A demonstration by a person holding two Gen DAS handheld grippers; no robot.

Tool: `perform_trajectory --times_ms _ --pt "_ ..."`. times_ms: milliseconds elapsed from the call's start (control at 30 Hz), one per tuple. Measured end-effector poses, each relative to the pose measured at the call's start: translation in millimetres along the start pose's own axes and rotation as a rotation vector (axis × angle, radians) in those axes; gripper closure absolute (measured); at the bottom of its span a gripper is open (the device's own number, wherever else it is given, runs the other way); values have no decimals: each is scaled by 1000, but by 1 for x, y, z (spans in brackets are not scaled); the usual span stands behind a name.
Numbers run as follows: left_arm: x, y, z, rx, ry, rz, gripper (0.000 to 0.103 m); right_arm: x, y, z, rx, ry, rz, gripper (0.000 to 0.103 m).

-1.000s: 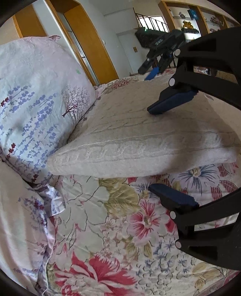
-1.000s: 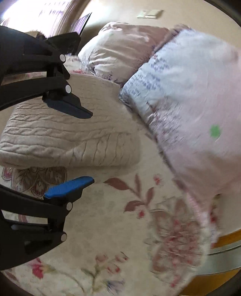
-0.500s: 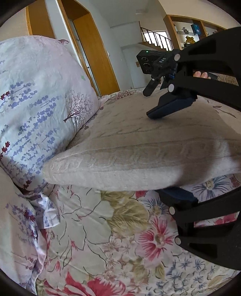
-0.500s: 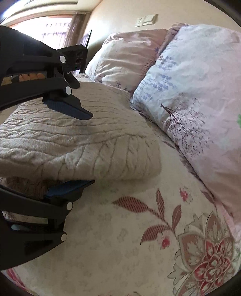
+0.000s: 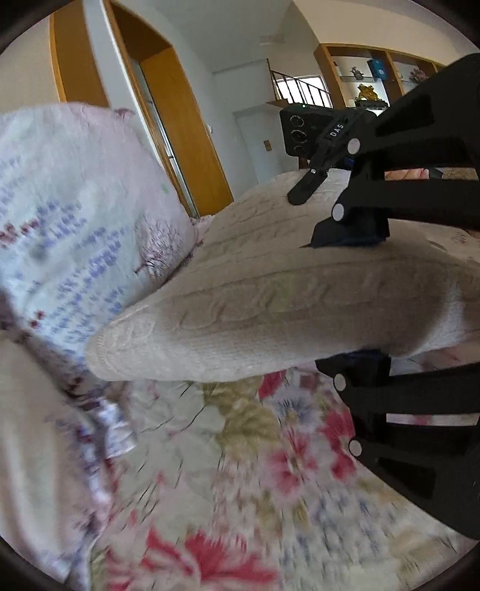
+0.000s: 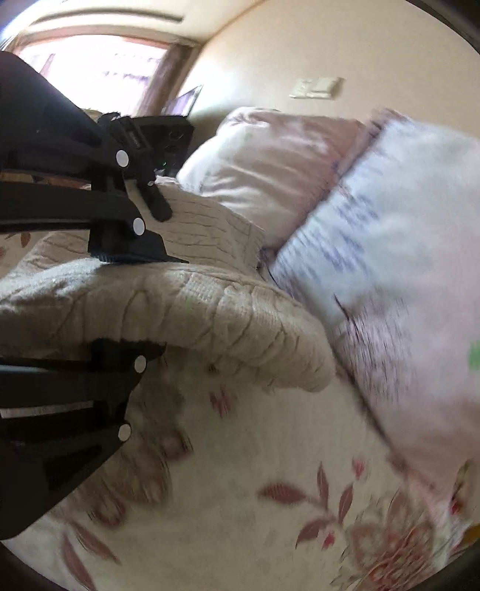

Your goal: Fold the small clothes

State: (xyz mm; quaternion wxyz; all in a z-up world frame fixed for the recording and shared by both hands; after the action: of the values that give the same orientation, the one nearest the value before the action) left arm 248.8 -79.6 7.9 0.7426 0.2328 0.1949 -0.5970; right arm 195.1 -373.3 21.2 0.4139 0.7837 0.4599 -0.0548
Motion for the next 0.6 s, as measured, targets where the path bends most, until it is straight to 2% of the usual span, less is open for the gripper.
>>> perform_trajectory --times_ms 233,333,400,433,467,533,567,600 --pt "-83 -1 -25 14 36 89 64 42 -5 -65 -115 21 11 76" --pt "-107 1 -46 1 67 123 61 68 -12 -81 -161 -8 11 76" --pt "-110 7 -70 -42 110 140 60 97 -19 -81 -172 -55 -54 75" --pt "-109 10 -88 -73 156 148 58 112 -24 -77 -157 -84 -109 73" --pt "-107 11 -97 -90 166 142 56 122 -28 -70 -140 -123 -131 67" --pt "-107 11 -113 -135 96 138 53 120 -25 -67 -120 -99 -129 65" --pt "-109 10 -115 -137 79 143 53 115 -24 -66 -106 -90 -131 65" --pt "-111 10 -113 -114 94 155 51 110 -23 -65 -104 -90 -128 65"
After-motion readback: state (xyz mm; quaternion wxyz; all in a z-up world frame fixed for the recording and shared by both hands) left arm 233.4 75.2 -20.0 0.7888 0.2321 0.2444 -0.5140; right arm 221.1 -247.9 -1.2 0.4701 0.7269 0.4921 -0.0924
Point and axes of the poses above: each gripper's, at about its wrist camera, not at the fingertips, and x roughly the way its jaws point, z to its right, y to its top, the point moved 3 cm from there along x, roughly the way its jaws point, and after that the axes turned 14 degrees about -x, right-handed, at the moved point
